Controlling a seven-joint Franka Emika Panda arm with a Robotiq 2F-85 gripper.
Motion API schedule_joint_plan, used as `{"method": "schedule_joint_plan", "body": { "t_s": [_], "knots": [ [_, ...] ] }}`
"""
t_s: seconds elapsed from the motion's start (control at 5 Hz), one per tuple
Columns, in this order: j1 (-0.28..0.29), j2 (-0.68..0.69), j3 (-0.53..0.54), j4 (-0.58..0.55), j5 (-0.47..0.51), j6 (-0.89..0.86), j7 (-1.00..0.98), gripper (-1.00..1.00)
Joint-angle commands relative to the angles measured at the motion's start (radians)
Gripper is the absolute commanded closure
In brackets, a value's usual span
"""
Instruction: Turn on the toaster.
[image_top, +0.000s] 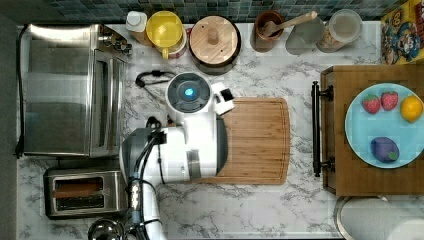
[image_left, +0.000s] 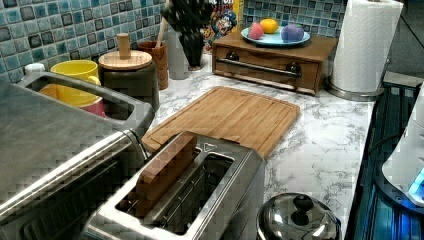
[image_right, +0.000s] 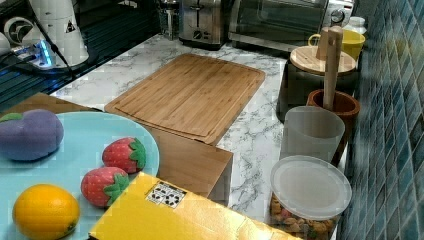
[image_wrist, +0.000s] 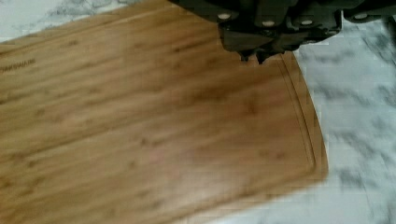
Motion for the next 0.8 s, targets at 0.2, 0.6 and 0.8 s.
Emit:
{"method": "schedule_joint_plan", "body": {
  "t_s": [0.2, 0.6, 0.8],
  "knots": [
    [0.064, -0.210, 0.094, -0.250, 0.156, 0.052, -0.242, 1.00],
    [0.103, -0.343, 0.099, -0.398, 0.294, 0.143, -0.438, 1.00],
    [0.127, -0.372, 0.105, -0.428, 0.347, 0.167, -0.480, 1.00]
  ]
}}
